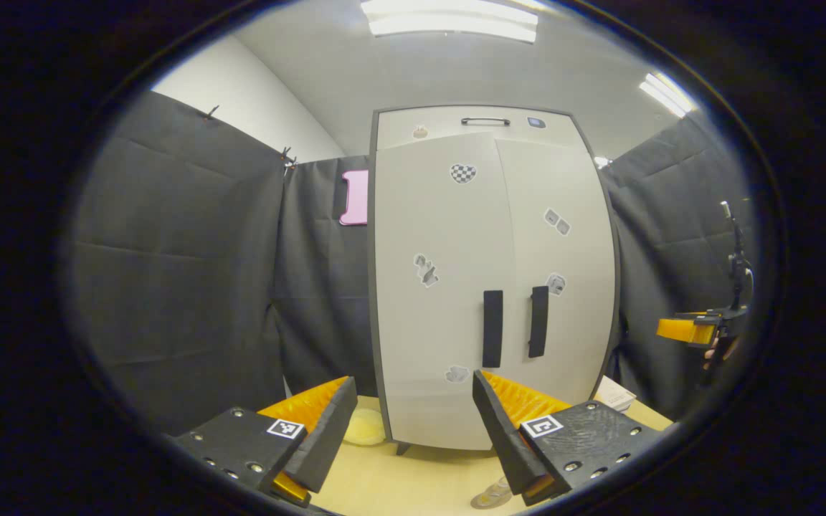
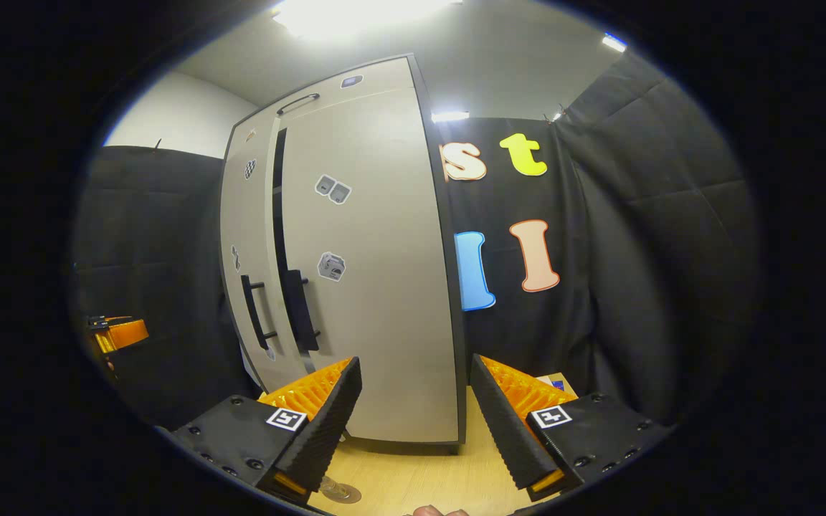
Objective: Grasp the bottle in the cabinet with the left hand and place it on the coaster, then close the right door with the right hand and the left door with the left hand.
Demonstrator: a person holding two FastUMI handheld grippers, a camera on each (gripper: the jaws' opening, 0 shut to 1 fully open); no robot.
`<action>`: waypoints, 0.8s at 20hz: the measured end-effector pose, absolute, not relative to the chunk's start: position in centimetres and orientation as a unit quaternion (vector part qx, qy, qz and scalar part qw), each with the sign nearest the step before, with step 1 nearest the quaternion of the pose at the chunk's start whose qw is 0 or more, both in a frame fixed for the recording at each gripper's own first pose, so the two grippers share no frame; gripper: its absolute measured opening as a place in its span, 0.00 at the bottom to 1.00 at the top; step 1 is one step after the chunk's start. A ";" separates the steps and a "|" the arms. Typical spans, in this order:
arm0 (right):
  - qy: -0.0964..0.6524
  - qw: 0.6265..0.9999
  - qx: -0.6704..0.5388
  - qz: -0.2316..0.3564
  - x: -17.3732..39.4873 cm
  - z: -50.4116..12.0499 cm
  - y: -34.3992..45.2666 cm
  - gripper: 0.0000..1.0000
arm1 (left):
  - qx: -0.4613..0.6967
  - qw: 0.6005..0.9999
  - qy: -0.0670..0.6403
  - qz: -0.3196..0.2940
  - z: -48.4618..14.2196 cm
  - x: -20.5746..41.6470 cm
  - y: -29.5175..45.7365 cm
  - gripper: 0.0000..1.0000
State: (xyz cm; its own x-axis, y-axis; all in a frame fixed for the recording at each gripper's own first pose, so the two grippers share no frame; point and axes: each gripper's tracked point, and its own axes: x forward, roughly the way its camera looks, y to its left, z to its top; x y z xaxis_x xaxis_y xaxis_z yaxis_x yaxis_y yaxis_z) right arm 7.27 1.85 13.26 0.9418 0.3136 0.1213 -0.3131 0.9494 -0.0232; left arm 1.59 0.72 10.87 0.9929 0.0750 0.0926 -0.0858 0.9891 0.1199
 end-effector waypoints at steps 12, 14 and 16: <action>-0.054 0.992 0.000 0.110 6.5 12.0 3.0 0.98 | 0.017 0.998 -0.053 -0.006 9.3 2.0 1.7 0.94; -0.048 0.993 0.002 0.110 6.5 11.7 3.7 0.98 | 0.010 0.998 -0.056 -0.001 9.2 2.7 2.8 0.94; -0.044 0.993 -0.001 0.108 6.7 11.6 4.2 0.98 | 0.011 0.998 -0.057 0.006 9.2 3.1 3.7 0.94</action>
